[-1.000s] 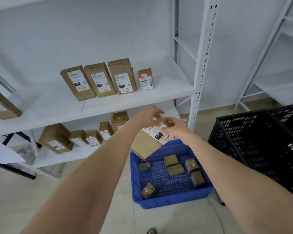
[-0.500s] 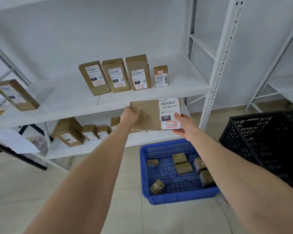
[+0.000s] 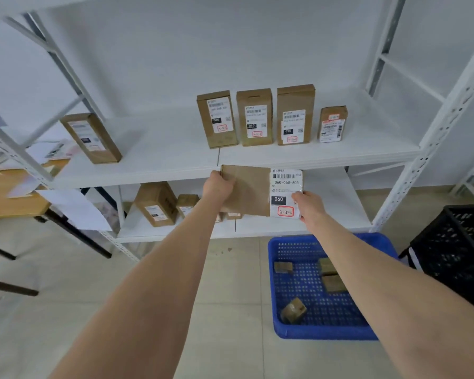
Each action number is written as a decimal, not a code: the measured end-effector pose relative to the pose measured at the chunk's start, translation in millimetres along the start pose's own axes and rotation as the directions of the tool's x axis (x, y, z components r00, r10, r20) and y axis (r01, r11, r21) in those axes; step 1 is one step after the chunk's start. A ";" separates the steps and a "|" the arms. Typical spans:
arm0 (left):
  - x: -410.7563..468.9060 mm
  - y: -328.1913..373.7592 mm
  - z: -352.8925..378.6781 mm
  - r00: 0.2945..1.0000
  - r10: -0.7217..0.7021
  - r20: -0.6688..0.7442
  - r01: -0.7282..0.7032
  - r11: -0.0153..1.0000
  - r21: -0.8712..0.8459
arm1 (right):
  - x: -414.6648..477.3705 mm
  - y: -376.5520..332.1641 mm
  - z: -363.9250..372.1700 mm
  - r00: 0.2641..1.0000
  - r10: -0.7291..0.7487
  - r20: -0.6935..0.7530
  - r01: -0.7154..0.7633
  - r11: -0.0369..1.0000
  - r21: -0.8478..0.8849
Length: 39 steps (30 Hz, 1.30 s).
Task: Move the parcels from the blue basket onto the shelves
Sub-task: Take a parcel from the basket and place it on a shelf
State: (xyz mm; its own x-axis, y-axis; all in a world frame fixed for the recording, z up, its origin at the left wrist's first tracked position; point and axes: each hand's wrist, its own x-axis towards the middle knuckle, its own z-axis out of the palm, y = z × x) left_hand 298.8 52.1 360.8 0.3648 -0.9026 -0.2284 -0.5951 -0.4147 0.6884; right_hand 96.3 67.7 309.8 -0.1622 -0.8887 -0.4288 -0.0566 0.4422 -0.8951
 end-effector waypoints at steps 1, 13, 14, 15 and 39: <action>7.1 -8.8 -10.7 1.000 -0.004 -0.010 0.004 1.000 -0.011 | 1.5 -1.5 15.4 1.000 -0.009 0.004 0.009 1.000 -0.018; 95.6 -97.4 -124.9 0.990 -0.077 -0.121 0.066 0.994 -0.089 | 27.1 -36.0 185.4 0.991 -0.118 0.063 0.126 0.981 -0.146; 105.9 -102.5 -133.5 0.988 -0.083 -0.131 0.071 0.993 -0.093 | 32.6 -40.3 199.0 0.990 -0.124 0.069 0.134 0.978 -0.157; 117.1 -107.2 -141.9 0.986 -0.090 -0.139 0.076 0.992 -0.097 | 38.5 -45.2 213.0 0.988 -0.136 0.074 0.147 0.975 -0.167; 368.7 -178.7 -283.3 0.979 -0.132 -0.153 0.096 0.971 -0.221 | 165.6 -125.1 463.8 0.970 -0.240 0.028 0.235 0.911 -0.340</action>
State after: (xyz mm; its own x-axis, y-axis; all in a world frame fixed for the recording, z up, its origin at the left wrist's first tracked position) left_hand 742.4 -174.0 348.6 0.5456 -0.8115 -0.2091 -0.3845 -0.4641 0.7979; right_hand 533.5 -190.9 294.2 -0.1166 -0.9719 -0.2044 -0.4246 0.2349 -0.8744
